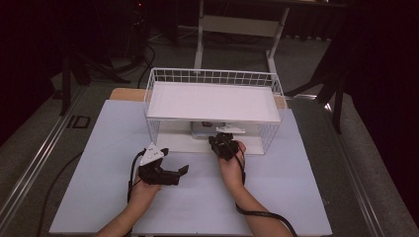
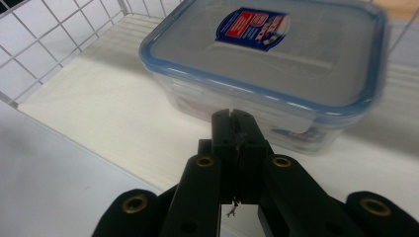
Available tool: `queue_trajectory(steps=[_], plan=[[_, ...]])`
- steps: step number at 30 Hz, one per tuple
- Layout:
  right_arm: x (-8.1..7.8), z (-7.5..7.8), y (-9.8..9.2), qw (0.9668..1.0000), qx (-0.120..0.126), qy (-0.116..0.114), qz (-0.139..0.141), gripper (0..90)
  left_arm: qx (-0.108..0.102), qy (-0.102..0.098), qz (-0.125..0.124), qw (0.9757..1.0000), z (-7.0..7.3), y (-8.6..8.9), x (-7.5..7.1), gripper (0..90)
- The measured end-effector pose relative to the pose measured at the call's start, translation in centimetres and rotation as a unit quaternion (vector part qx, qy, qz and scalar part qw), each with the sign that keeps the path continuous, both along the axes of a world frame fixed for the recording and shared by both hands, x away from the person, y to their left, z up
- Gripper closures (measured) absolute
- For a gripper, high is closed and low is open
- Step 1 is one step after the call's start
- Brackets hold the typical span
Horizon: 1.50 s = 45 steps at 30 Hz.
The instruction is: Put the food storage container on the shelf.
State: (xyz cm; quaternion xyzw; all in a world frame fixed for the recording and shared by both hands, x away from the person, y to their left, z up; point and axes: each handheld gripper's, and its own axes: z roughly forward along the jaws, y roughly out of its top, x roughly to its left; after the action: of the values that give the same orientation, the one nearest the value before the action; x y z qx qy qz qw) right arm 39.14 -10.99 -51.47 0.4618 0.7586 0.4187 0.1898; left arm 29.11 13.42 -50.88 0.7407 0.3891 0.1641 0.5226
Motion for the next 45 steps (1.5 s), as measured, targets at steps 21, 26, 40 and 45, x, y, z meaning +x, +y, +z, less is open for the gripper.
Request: queue_trajectory(steps=[21, 26, 40, 45], plan=[[-5.0, 1.6, -4.2, 0.9984, 0.028, -0.030, 0.038, 34.7, -0.010, -0.026, -0.057, 0.9980, 1.2, -1.0, -0.6, 1.3], [-6.3, 2.0, -5.5, 0.9962, 0.039, -0.039, 0.067, 18.0, -0.013, -0.030, -0.075, 0.9967, 1.9, -0.9, -0.9, 1.3], [-9.7, 1.7, -8.6, 0.9942, 0.039, -0.024, 0.098, 14.9, -0.014, -0.016, -0.087, 0.9960, 1.6, -0.2, -2.4, 1.3], [-10.2, 1.6, -9.8, 0.9942, 0.037, -0.026, 0.098, 14.9, -0.012, -0.017, -0.090, 0.9957, 1.0, -0.2, -2.7, 1.3]])
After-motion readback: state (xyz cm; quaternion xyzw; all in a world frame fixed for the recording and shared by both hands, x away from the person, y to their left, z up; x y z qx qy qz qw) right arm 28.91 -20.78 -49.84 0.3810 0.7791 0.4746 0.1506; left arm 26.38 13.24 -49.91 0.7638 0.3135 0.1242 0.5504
